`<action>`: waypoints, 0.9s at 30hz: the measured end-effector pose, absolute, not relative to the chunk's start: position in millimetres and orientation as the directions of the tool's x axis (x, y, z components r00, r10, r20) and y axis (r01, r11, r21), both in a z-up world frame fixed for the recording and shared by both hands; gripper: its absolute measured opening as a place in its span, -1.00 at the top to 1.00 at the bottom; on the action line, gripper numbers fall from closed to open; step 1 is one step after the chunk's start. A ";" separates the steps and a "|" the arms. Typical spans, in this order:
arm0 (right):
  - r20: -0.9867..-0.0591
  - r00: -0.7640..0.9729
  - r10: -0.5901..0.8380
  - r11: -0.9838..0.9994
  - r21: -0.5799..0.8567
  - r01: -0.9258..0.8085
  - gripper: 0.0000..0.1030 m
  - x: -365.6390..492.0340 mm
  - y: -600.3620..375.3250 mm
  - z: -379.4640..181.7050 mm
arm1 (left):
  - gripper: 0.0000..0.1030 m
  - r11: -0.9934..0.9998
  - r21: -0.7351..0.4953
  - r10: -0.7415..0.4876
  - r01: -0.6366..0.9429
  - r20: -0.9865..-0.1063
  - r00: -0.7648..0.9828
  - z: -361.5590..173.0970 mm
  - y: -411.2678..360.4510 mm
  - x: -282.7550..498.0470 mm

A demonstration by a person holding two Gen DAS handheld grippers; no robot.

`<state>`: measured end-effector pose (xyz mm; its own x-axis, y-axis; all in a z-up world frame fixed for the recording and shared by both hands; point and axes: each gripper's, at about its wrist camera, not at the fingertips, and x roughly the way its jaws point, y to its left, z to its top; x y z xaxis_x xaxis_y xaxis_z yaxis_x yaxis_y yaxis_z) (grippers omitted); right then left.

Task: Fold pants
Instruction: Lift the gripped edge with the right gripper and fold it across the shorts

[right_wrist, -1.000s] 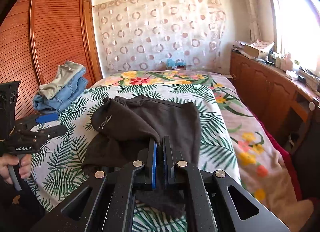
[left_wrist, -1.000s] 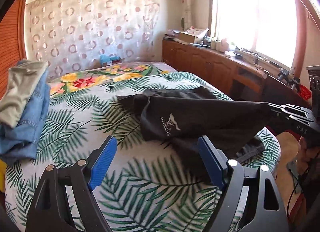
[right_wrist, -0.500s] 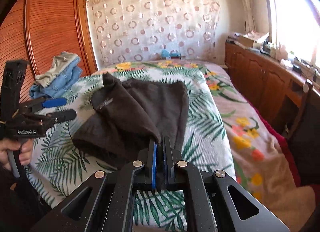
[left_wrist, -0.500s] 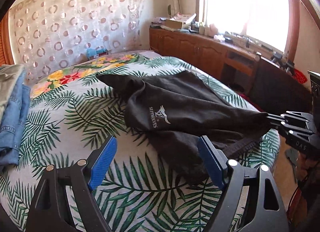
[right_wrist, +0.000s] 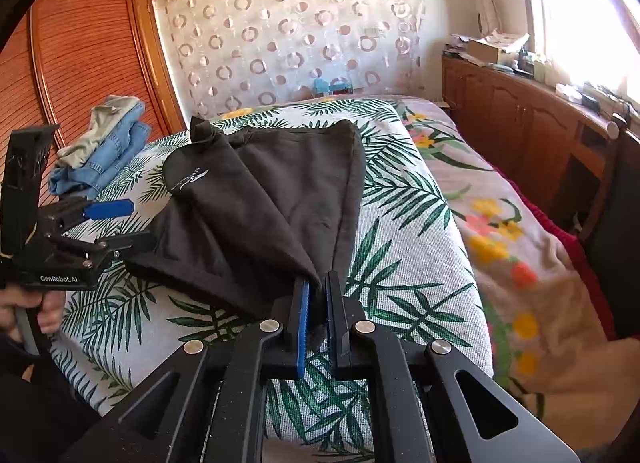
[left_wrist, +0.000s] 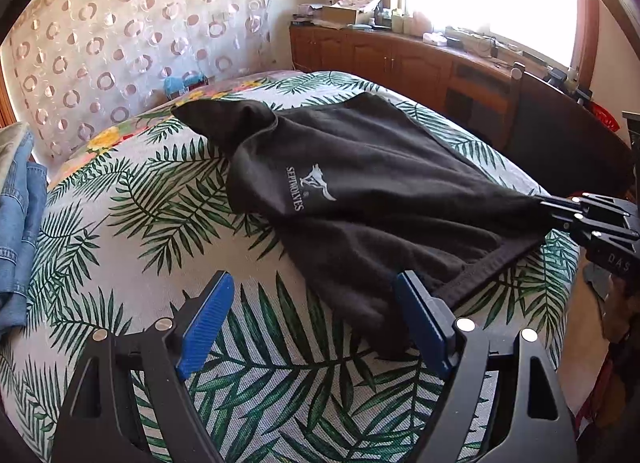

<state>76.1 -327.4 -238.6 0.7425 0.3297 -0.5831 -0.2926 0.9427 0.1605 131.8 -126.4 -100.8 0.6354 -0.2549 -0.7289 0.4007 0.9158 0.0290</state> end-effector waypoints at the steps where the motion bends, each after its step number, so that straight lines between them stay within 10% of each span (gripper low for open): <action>1: -0.583 0.745 0.325 0.944 0.159 -0.288 0.68 75.7 -327.8 -238.5 | -0.62 0.917 0.027 -0.254 0.399 -0.732 0.633 -102.5 -126.3 132.6; 27: -0.536 0.786 0.308 0.947 0.092 -0.309 0.42 64.6 -322.3 -206.7 | -0.63 0.944 -0.070 -0.288 0.322 -0.650 0.703 -67.5 -82.3 122.4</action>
<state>64.6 -322.3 -206.7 0.7860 0.3084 -0.5358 -0.3088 0.9467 0.0919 122.4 -82.3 -67.5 0.7032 -0.2877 -0.6502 0.3216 0.9443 -0.0699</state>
